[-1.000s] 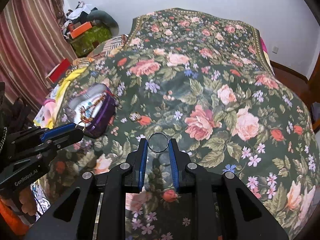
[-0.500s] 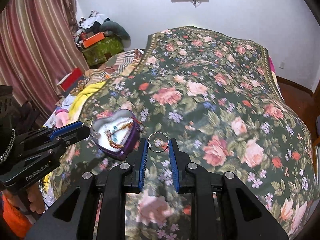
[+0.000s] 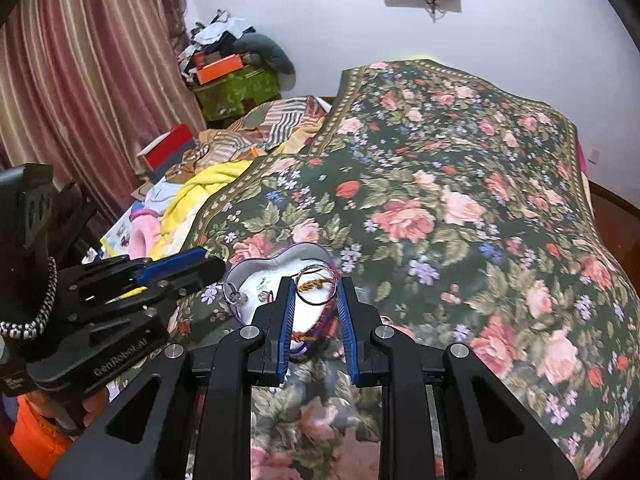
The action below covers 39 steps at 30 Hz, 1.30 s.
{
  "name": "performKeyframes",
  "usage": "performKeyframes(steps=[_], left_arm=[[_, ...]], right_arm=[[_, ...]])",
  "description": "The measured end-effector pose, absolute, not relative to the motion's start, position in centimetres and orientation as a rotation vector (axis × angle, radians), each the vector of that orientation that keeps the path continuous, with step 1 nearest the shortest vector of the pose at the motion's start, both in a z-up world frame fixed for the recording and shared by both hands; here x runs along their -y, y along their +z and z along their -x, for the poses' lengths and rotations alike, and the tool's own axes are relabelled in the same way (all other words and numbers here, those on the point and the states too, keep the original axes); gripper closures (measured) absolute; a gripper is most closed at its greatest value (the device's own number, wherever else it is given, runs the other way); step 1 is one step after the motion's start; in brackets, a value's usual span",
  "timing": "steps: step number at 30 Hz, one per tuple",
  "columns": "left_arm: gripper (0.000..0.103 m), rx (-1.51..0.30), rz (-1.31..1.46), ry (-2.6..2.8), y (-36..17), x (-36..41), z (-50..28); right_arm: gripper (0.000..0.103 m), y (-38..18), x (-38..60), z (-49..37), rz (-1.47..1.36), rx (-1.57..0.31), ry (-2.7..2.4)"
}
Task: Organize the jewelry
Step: 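Carry both rings over the tin and open both tools to drop them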
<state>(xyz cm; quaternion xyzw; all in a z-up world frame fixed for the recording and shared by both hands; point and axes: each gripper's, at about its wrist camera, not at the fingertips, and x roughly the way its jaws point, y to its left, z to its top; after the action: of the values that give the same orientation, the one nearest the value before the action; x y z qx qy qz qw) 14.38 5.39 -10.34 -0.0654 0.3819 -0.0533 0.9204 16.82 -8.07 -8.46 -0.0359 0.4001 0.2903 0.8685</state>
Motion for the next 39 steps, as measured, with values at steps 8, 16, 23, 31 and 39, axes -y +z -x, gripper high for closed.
performKeyframes(steps=[8,16,23,31,39], left_arm=[[0.088,-0.818,0.147,-0.116,-12.1,-5.9,-15.3],[0.088,-0.832,0.156,-0.125,-12.7,-6.0,-15.7],[0.088,-0.845,0.151,-0.131,-12.9,-5.7,-15.8],[0.088,-0.839,0.135,-0.127,-12.1,-5.4,-15.4],[0.088,-0.800,0.122,-0.136,-9.7,-4.8,-14.2]], right_arm=[[0.084,-10.9,6.2,-18.0,0.102,-0.901,0.629],[0.084,-11.9,5.6,-18.5,0.114,-0.932,0.636],[0.083,-12.2,5.3,-18.5,0.134,-0.944,0.641],[0.083,-11.4,6.0,-18.6,0.111,-0.957,0.644],[0.083,-9.2,8.2,-17.9,0.074,-0.908,0.610]])
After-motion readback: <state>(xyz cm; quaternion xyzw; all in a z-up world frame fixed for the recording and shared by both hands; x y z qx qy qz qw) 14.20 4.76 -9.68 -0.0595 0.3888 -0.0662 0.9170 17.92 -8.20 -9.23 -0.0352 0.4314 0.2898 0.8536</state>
